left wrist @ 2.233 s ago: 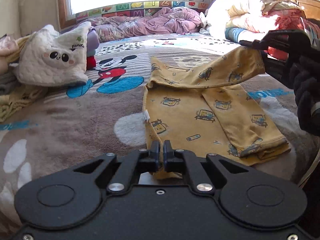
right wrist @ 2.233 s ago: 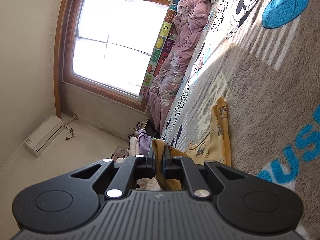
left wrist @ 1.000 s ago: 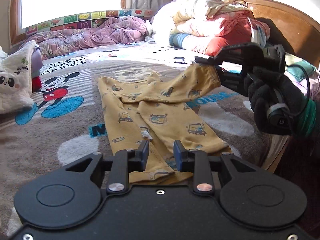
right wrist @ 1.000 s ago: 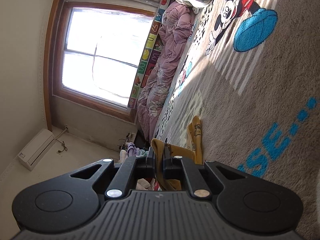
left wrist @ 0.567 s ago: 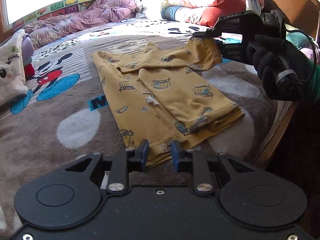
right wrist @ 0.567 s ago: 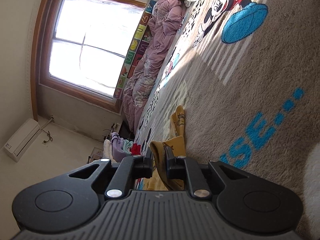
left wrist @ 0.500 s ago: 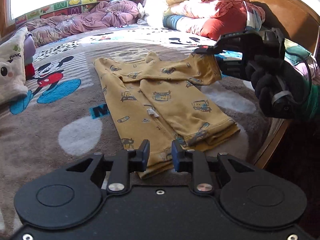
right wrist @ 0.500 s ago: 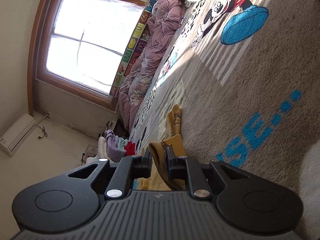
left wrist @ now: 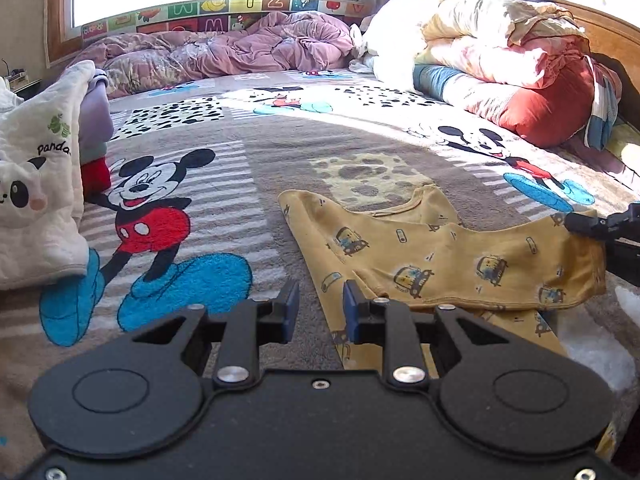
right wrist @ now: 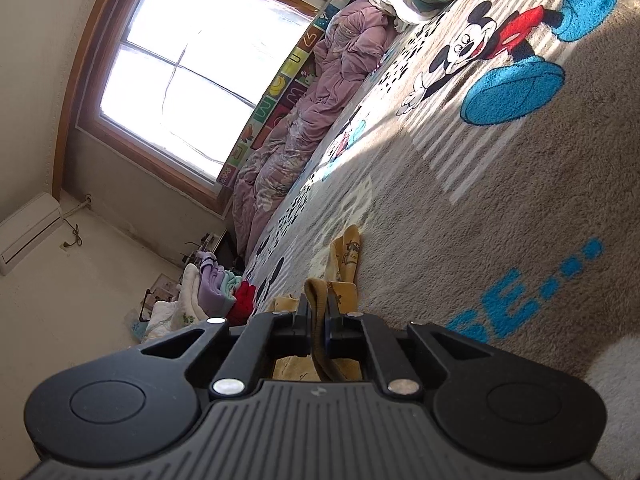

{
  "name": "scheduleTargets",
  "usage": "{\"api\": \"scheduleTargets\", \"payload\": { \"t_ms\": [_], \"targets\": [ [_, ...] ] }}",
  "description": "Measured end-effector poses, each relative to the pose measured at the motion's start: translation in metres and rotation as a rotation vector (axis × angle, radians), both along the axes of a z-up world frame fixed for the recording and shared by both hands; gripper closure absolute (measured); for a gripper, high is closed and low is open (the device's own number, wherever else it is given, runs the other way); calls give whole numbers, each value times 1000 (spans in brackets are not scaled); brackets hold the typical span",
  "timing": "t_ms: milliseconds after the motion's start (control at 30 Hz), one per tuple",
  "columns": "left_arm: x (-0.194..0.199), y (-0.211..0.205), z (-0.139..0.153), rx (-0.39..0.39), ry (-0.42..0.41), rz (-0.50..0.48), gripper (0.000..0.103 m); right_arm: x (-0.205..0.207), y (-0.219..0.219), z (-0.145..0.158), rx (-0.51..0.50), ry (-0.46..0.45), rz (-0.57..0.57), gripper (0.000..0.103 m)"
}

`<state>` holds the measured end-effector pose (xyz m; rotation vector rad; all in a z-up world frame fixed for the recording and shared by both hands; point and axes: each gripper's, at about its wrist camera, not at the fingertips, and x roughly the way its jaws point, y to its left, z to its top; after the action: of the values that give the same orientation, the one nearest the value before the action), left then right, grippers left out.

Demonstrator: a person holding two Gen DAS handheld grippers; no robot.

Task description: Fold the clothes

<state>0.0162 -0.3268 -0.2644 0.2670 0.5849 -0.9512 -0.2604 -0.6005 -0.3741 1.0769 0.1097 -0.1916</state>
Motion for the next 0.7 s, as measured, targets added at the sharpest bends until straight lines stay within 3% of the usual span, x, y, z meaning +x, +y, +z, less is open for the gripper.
{"api": "scheduleTargets", "payload": {
  "t_ms": [100,233,333,467,533,600,700],
  "targets": [
    [15,-19,-10,-4,14,-58,89,-10,-6,6,19,-58,-3,95],
    [18,-39,-26,67,33,-118,90,-21,-15,6,43,-124,-3,95],
    [25,-37,-11,-15,64,-141,90,-23,-20,8,44,-147,6,95],
    [49,-46,-24,36,100,-98,90,-6,-17,-2,68,-88,47,95],
    [59,-41,-15,-30,136,-89,90,-2,-13,-3,62,-74,60,95],
    [68,-45,-6,-50,106,-83,90,-3,-13,0,57,-98,46,95],
    [80,-66,-24,43,107,-94,90,-7,-16,0,68,-122,7,95]
  ]
}}
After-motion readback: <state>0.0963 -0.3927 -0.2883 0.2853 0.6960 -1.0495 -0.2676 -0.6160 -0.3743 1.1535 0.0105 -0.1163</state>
